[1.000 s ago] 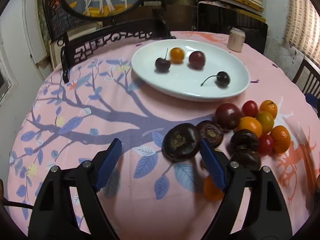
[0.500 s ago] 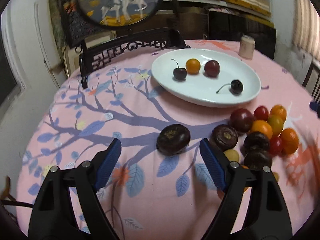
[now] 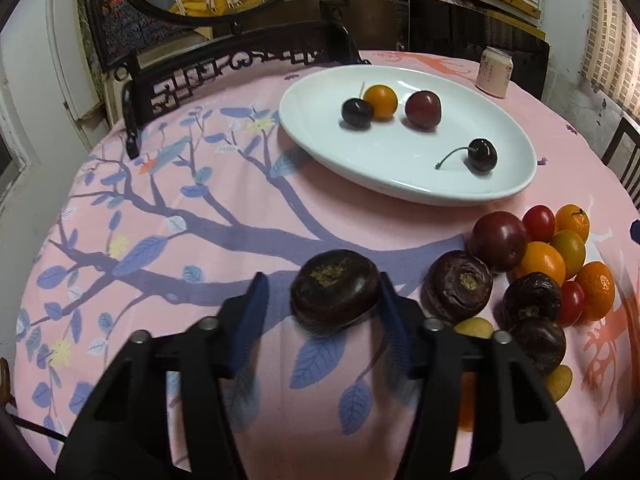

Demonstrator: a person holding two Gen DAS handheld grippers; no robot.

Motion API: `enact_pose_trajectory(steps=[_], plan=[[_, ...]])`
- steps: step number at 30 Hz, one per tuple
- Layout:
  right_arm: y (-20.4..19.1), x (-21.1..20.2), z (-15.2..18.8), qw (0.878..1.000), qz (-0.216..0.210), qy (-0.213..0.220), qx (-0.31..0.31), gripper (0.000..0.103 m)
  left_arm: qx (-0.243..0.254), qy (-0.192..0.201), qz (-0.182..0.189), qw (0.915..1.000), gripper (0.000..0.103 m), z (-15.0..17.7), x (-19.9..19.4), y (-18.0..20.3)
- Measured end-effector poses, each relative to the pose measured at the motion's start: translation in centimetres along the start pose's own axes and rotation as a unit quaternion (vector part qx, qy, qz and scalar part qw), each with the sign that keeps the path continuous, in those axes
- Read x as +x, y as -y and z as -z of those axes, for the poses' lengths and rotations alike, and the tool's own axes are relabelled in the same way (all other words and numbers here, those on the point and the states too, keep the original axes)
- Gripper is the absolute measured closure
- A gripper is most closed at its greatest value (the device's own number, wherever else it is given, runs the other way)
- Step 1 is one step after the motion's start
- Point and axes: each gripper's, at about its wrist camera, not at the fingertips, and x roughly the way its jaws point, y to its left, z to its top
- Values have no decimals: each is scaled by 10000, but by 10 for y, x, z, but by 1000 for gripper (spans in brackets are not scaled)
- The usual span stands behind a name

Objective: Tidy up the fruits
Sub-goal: 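Grasp dark purple round fruit with left tool while right tool grasps tangerine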

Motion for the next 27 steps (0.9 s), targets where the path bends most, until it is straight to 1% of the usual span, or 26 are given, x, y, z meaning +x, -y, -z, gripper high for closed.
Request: enact_pose_trajectory(steps=[1, 5, 6, 7, 8, 9, 12, 15, 22, 27], plan=[[0, 1, 1, 10000, 0, -29, -3, 2, 1, -42, 57, 10000, 62, 0, 1, 0], [-3, 4, 6, 9998, -27, -180, -56, 6, 30, 37, 61, 10000, 62, 2, -5, 1], [-5, 7, 9, 9996, -45, -276, -89, 11, 29, 55, 59, 10000, 62, 2, -6, 1], [-7, 9, 11, 9993, -56, -358, -134, 17, 20, 77, 53, 10000, 62, 3, -8, 1], [-10, 12, 13, 9988, -35, -448, -201, 21, 6, 93, 47, 9999, 62, 3, -9, 0], [-13, 14, 15, 9983, -8, -521, -259, 27, -14, 101, 39, 9999, 62, 3, -10, -1], [-15, 22, 19, 9969, 79, -708, -329, 33, -61, 120, 21, 9999, 62, 4, -13, -3], [-12, 25, 21, 9966, 95, -770, -281, 39, -99, 139, 33, 9998, 62, 3, -14, -5], [-12, 33, 22, 9954, 69, -923, -259, 44, -56, 106, 41, 9999, 62, 5, -13, -2], [-10, 44, 21, 9940, -43, -1077, -201, 45, -23, 113, 30, 9999, 62, 8, -15, 1]])
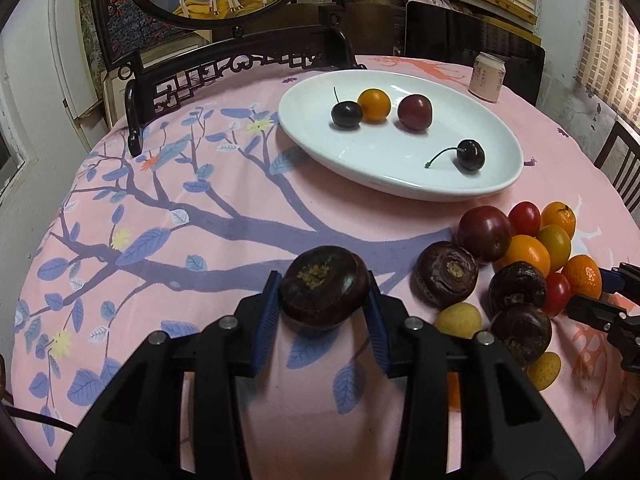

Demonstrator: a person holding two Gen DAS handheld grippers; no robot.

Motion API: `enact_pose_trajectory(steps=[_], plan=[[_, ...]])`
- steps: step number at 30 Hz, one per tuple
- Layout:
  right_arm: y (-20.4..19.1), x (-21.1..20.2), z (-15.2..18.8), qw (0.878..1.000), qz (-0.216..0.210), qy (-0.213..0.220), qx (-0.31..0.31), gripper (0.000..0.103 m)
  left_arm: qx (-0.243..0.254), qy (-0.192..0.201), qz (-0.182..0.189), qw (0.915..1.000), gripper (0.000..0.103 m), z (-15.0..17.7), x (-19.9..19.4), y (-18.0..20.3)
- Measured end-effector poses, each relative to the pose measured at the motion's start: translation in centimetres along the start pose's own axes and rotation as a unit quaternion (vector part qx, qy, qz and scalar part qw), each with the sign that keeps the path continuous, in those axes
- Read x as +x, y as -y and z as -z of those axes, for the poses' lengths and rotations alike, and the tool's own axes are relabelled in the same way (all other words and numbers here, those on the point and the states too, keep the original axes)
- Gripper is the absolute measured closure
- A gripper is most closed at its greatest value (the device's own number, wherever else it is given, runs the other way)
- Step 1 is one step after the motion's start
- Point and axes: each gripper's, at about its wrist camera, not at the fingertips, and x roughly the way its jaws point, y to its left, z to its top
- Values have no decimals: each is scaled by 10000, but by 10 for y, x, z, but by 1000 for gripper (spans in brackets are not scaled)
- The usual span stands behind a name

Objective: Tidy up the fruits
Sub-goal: 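Grasp dark purple round fruit with left tool while right tool grasps tangerine, then carry both fruits onto the white plate and release them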

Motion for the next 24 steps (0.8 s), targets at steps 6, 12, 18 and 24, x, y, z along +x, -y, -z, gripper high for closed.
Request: enact_pose_trajectory(steps=[6, 12, 18, 24], plan=[[1, -1, 0, 9999, -106, 50, 54, 58, 12, 98, -99, 9999, 62, 3, -7, 3], [3, -20, -1, 9987, 127, 486, 89, 59, -115, 414, -292, 9987, 62, 7, -27, 0], [16, -58, -5, 9923, 93, 1170, 396, 59, -206, 720, -278, 9968, 62, 7, -61, -7], [10, -71, -57, 9906, 111, 1339, 247, 59, -56, 809, -176, 9966, 62, -41, -58, 5]])
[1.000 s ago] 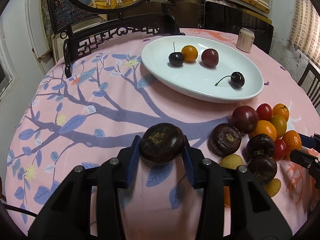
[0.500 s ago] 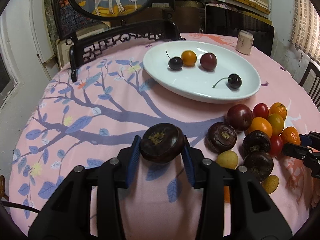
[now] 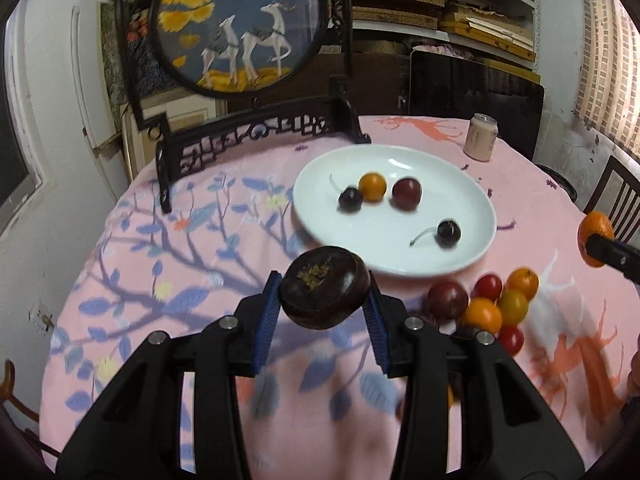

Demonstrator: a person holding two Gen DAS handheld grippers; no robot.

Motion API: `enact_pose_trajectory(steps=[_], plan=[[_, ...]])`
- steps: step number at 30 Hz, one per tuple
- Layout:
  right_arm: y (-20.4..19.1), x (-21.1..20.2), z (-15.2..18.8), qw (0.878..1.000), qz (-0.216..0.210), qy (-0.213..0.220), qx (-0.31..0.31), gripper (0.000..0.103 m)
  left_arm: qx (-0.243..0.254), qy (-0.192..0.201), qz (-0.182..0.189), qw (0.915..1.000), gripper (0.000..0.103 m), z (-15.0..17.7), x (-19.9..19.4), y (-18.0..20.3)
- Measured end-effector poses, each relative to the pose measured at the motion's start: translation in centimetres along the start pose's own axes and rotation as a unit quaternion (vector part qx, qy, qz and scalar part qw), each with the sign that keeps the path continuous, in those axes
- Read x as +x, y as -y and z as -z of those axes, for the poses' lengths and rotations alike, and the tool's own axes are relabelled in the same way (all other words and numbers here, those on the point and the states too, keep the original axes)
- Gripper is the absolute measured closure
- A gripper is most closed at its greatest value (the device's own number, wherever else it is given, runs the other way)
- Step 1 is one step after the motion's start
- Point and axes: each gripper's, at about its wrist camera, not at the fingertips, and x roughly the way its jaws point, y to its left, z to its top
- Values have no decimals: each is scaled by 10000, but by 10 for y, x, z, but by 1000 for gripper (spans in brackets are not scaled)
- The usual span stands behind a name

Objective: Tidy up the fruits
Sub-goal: 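Carry both fruits onto the white plate and release them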

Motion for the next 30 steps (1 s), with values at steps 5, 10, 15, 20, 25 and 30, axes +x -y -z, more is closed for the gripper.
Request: enact_pose_trajectory(steps=[5, 10, 15, 20, 25, 30], plan=[[-12, 35, -39, 9999, -46, 13, -107, 59, 44, -79, 137, 9999, 62, -32, 37, 22], [-10, 100, -46, 9988, 132, -455, -150, 59, 78, -363, 20, 9993, 62, -39, 84, 34], [5, 141, -41, 9961, 418, -770, -134, 57, -46, -462, 66, 9989, 40, -40, 104, 29], [8, 126, -43, 9981, 350, -469, -168, 44, -102, -444, 125, 9989, 34, -40, 101, 27], [5, 102, -45, 9996, 176, -196, -107, 43, 74, -371, 83, 9993, 33, -29, 86, 31], [11, 80, -33, 9998, 99, -115, 119, 43, -2, -342, 95, 9994, 25, -13, 70, 27]])
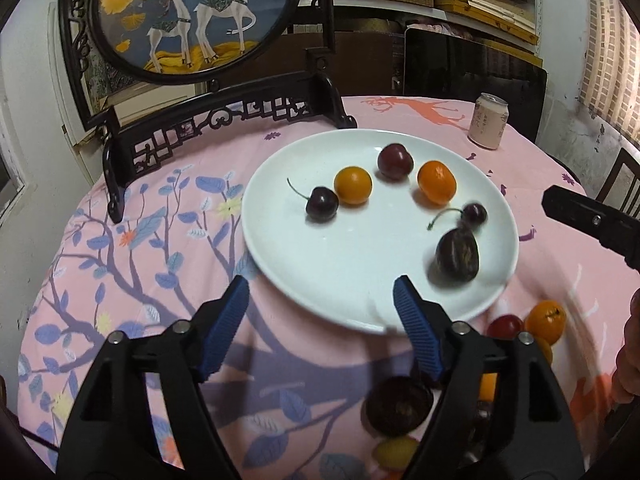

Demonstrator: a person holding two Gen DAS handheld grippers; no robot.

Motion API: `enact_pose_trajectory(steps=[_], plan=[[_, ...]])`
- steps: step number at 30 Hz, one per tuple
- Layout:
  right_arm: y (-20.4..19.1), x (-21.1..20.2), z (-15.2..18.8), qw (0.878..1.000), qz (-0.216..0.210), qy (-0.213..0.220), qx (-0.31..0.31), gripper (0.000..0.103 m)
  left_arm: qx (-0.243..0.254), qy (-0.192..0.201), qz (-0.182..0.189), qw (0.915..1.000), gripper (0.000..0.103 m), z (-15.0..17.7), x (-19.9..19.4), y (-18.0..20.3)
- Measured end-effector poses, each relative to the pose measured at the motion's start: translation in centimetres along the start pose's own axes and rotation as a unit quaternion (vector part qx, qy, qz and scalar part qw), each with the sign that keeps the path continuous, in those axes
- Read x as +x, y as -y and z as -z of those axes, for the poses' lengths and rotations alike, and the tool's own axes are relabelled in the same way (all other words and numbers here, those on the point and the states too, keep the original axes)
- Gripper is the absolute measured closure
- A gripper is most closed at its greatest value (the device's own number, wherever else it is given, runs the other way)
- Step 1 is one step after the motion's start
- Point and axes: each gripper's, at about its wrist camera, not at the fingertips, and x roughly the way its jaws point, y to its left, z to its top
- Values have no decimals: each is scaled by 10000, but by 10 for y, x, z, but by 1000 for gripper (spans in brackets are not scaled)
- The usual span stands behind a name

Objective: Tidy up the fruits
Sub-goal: 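Carry both fruits onto the white plate and release them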

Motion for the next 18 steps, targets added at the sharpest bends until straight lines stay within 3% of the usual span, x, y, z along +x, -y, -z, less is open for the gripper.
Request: enact_pose_trajectory(steps=[10, 18], plan=[[12, -41, 42, 9993, 44, 67, 373, 40, -178, 45, 134, 9997, 23, 45, -45, -12], [13, -59, 59, 9990, 32, 84, 446, 39, 150, 45, 404, 9991, 18, 90, -81, 2]])
